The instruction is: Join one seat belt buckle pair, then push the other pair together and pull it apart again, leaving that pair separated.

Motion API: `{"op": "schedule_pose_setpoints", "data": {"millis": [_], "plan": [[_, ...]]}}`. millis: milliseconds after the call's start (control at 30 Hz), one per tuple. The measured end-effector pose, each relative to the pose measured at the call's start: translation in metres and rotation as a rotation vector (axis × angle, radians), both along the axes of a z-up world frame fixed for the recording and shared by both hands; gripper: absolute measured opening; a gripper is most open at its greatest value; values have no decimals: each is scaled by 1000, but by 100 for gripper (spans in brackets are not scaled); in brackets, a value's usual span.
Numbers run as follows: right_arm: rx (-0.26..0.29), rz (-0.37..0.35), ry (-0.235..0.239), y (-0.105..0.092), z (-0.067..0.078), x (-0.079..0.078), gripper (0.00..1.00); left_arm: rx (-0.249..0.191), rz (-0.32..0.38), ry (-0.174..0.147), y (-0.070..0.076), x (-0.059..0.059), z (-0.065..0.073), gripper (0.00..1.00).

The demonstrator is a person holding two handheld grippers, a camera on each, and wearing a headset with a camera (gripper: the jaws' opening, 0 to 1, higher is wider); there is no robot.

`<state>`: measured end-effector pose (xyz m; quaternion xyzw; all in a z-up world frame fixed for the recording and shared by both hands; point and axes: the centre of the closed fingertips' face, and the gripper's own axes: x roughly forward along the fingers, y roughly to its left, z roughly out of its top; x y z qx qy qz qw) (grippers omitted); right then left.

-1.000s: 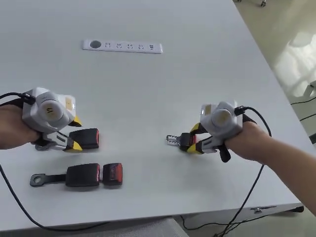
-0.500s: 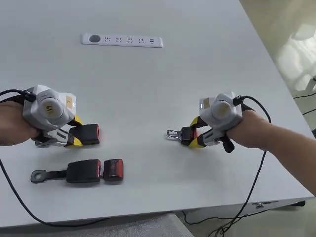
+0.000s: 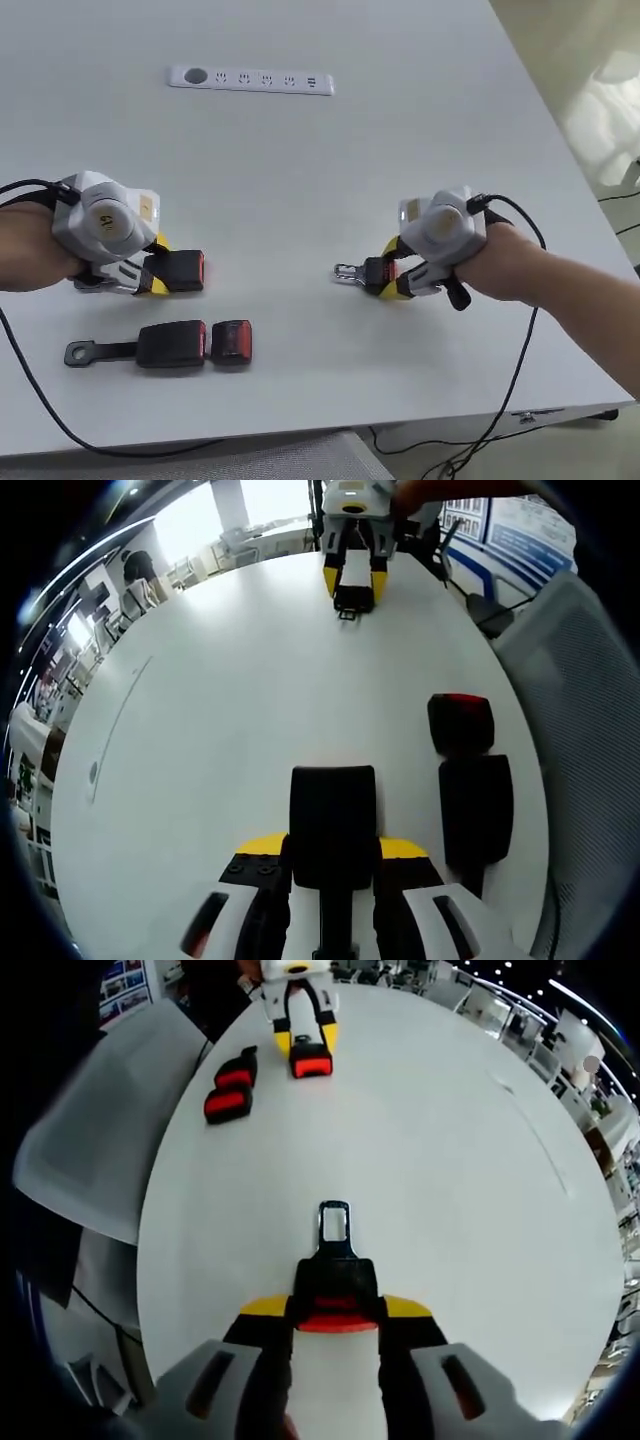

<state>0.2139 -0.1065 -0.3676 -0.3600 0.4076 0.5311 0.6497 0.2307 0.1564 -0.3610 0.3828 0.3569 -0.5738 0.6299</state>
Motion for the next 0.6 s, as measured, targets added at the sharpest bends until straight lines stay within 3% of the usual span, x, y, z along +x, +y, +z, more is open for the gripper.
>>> {"op": "schedule_pose_setpoints", "data": {"millis": [600], "plan": [[104,58,-7,92,2,1,32,10,-19,-8,1,0,-3,32]]}}
